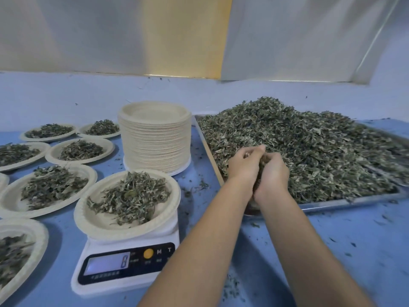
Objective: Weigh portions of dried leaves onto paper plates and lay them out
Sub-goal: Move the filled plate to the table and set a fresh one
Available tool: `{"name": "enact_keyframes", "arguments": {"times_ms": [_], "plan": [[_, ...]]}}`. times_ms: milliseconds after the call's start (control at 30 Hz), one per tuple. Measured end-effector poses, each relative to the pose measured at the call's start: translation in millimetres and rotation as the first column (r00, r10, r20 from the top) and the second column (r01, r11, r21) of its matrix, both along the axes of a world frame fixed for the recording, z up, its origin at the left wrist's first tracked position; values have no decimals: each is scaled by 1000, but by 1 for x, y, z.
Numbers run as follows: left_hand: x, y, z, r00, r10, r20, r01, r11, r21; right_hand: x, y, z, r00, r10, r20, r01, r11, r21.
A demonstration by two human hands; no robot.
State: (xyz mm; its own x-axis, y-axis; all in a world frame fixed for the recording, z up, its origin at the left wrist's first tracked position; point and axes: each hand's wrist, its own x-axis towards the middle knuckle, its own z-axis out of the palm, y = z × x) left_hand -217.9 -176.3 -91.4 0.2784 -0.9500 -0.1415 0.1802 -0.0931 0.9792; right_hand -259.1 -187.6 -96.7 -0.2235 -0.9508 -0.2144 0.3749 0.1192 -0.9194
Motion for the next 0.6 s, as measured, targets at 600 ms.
{"name": "enact_keyframes", "arguments": {"times_ms": [600], "plan": [[10,-7,-8,857,65,510,76,966,-249,-14,-13,-12,981,-108,-162,52,947,-316]]}}
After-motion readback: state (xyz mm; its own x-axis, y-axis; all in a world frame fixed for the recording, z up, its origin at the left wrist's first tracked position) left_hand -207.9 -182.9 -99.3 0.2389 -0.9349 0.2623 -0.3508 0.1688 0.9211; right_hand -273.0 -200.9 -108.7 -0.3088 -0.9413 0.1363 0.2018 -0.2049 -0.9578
